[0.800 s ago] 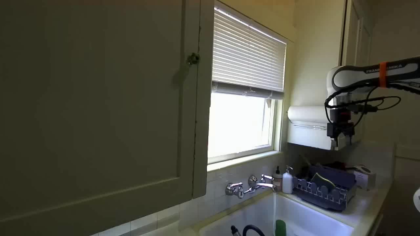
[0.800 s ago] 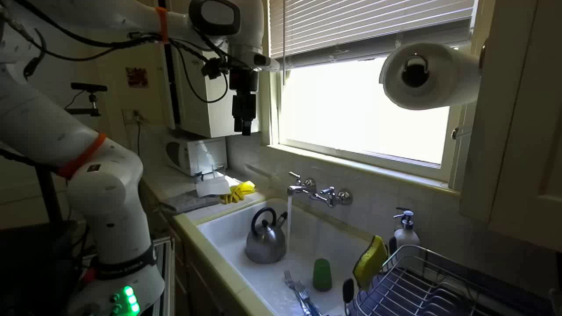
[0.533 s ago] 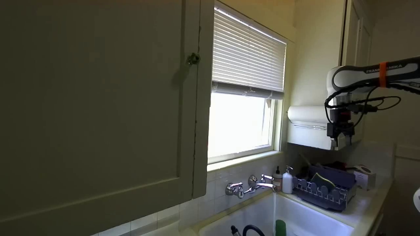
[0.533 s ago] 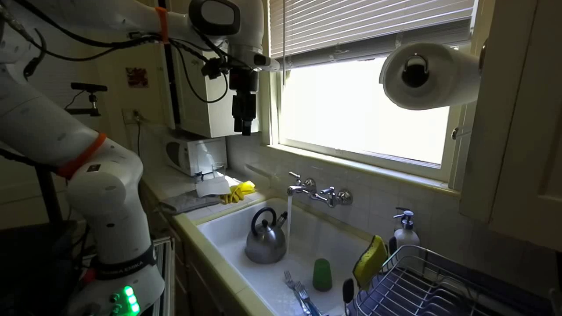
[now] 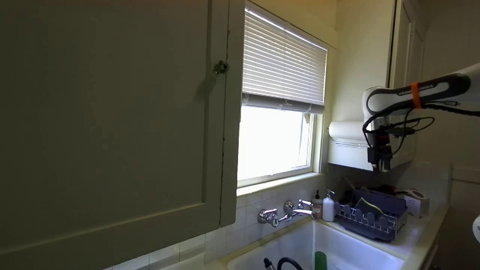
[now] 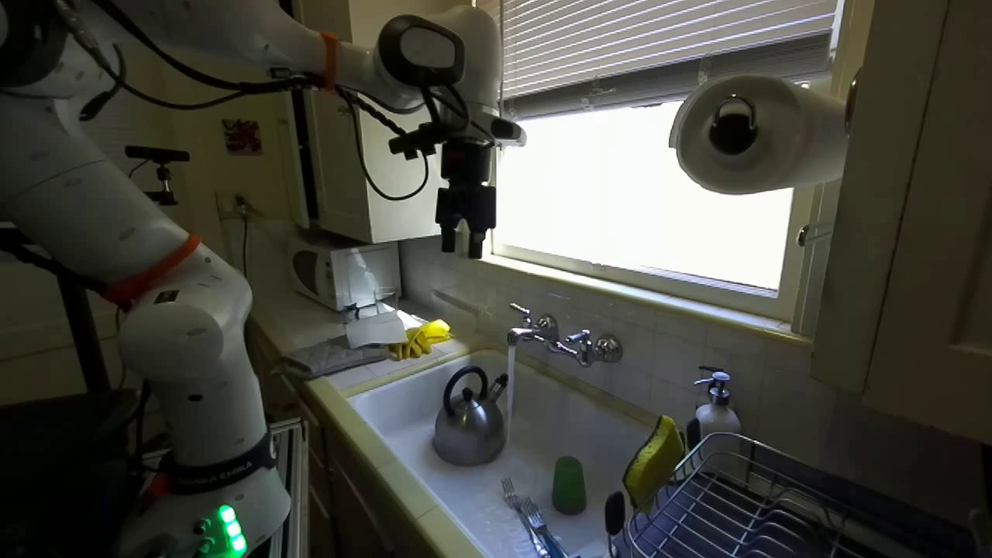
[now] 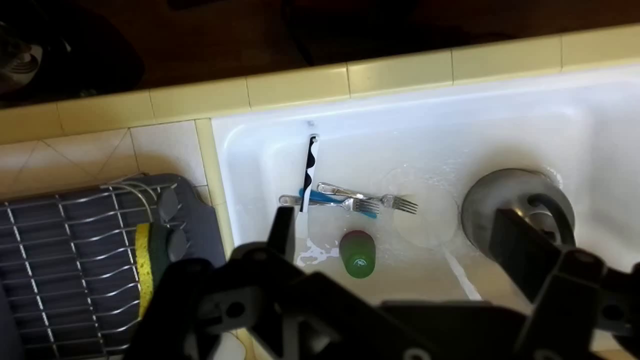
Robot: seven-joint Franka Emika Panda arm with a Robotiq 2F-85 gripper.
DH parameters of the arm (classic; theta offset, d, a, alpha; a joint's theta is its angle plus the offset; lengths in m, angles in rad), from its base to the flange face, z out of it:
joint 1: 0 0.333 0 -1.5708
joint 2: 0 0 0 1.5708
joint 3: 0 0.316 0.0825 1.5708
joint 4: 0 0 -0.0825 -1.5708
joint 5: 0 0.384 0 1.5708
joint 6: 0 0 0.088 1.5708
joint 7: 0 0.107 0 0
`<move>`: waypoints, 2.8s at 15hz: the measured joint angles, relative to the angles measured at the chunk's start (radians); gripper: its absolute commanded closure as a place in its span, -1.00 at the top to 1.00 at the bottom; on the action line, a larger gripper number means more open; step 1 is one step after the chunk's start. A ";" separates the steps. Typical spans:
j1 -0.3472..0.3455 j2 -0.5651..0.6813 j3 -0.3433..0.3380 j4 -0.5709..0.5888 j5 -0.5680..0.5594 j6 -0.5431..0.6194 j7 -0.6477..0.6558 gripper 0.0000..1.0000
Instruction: Close the tap
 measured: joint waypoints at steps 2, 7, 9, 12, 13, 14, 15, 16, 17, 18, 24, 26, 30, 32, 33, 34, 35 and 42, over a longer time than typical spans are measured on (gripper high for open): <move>0.001 0.106 -0.011 0.055 -0.014 0.031 -0.052 1.00; 0.002 0.393 0.031 0.231 -0.019 0.175 0.085 1.00; 0.006 0.487 0.059 0.279 -0.048 0.232 0.180 1.00; 0.016 0.589 0.072 0.339 -0.079 0.233 0.261 1.00; 0.016 0.611 0.072 0.355 -0.079 0.224 0.266 1.00; 0.016 0.623 0.070 0.367 -0.079 0.219 0.269 1.00; 0.016 0.629 0.069 0.375 -0.079 0.216 0.270 1.00; 0.016 0.630 0.069 0.378 -0.079 0.215 0.270 1.00; 0.016 0.629 0.069 0.379 -0.079 0.215 0.270 1.00; 0.016 0.625 0.069 0.371 -0.079 0.240 0.262 1.00; 0.011 0.586 0.058 0.179 -0.065 0.672 0.064 1.00; 0.007 0.588 0.053 0.124 0.004 0.784 -0.063 1.00; 0.002 0.620 0.050 0.127 0.094 0.755 -0.103 1.00; 0.001 0.636 0.049 0.142 0.094 0.735 -0.090 1.00; 0.001 0.637 0.049 0.143 0.094 0.735 -0.090 1.00; 0.001 0.638 0.050 0.144 0.094 0.741 -0.090 1.00; 0.002 0.642 0.052 0.147 0.095 0.756 -0.098 1.00; 0.002 0.774 0.085 0.273 0.173 0.807 -0.191 1.00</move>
